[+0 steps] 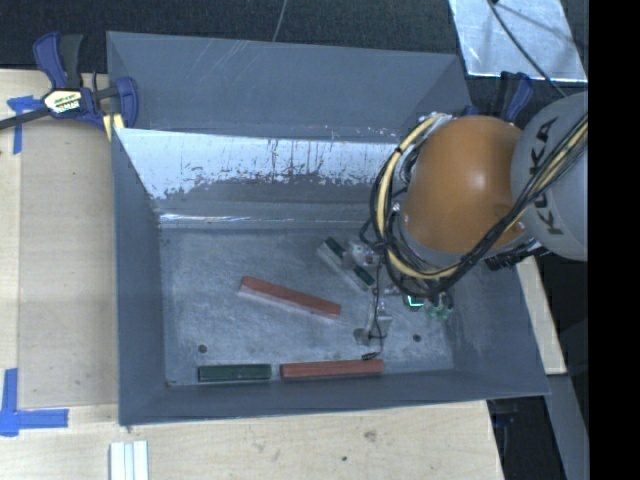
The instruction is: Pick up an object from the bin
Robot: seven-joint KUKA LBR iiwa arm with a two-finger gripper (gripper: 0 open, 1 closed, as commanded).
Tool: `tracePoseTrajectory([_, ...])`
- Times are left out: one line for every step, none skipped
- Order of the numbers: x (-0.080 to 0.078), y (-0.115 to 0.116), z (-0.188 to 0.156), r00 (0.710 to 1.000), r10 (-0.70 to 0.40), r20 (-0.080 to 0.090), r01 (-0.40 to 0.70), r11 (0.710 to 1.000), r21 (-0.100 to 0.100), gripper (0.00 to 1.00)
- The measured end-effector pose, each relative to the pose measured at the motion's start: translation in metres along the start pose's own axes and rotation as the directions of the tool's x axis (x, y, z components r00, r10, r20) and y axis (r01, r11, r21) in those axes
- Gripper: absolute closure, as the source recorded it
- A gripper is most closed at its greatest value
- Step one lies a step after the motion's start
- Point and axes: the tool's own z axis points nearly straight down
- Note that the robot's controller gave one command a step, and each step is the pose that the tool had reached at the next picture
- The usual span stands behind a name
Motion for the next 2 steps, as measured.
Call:
tracePoseTrajectory([-0.001, 0.000, -0.001, 1.000, 0.001, 0.002, -0.001, 1.000, 0.000, 0.00])
tracePoseTrajectory([-0.024, 0.056, 0.071, 0.999, 0.031, 0.006, -0.031, 1.000, -0.001, 0.00])
